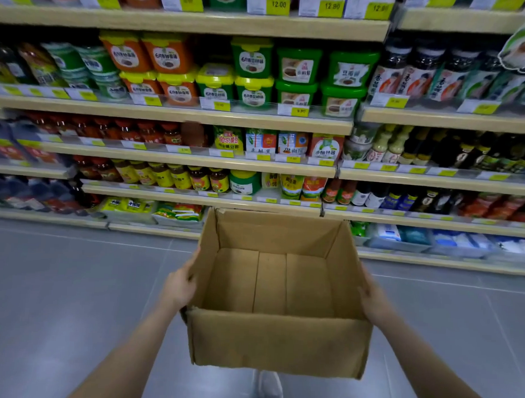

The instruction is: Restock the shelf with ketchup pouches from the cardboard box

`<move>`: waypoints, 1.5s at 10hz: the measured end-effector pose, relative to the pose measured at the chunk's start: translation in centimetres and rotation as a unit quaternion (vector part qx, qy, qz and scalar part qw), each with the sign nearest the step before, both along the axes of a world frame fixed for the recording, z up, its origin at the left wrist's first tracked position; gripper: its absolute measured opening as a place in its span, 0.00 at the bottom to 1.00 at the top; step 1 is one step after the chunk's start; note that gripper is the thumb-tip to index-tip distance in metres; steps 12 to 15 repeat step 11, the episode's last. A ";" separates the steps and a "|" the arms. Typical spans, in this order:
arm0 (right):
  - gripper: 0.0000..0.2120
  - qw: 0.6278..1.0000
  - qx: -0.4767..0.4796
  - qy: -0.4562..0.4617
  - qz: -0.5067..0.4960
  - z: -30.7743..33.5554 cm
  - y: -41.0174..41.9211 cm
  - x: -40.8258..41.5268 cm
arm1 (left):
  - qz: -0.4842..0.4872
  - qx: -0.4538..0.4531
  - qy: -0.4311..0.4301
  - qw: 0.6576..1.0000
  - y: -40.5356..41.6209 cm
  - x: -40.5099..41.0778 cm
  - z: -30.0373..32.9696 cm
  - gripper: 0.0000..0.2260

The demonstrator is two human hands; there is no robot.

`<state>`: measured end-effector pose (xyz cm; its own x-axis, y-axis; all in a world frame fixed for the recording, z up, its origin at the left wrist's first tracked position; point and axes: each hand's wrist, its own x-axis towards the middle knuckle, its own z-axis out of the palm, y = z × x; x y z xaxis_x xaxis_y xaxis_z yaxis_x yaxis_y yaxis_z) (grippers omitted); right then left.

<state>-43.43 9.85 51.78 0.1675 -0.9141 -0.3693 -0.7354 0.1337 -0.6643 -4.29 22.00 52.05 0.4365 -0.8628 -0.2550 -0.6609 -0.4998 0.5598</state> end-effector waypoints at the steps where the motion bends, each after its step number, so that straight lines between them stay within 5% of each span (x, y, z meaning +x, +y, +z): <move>1: 0.29 1.000 0.010 -0.018 -0.004 -0.7 -0.8 2.3 | -0.001 0.016 -0.002 1.000 -0.6 2.5 -0.5 0.31; 8: 0.26 0.988 0.075 0.074 -0.117 -10.2 -3.4 15.4 | -0.073 0.069 0.069 0.993 -7.1 15.6 -9.7 0.28; 10: 0.28 0.971 0.191 0.044 -0.139 -13.9 -2.4 16.1 | 0.056 0.158 0.131 0.977 -7.1 17.0 -14.6 0.25; 15: 0.23 0.972 0.184 0.050 -0.139 -13.2 -1.2 15.9 | 0.064 0.163 0.149 0.973 -6.4 16.4 -14.1 0.22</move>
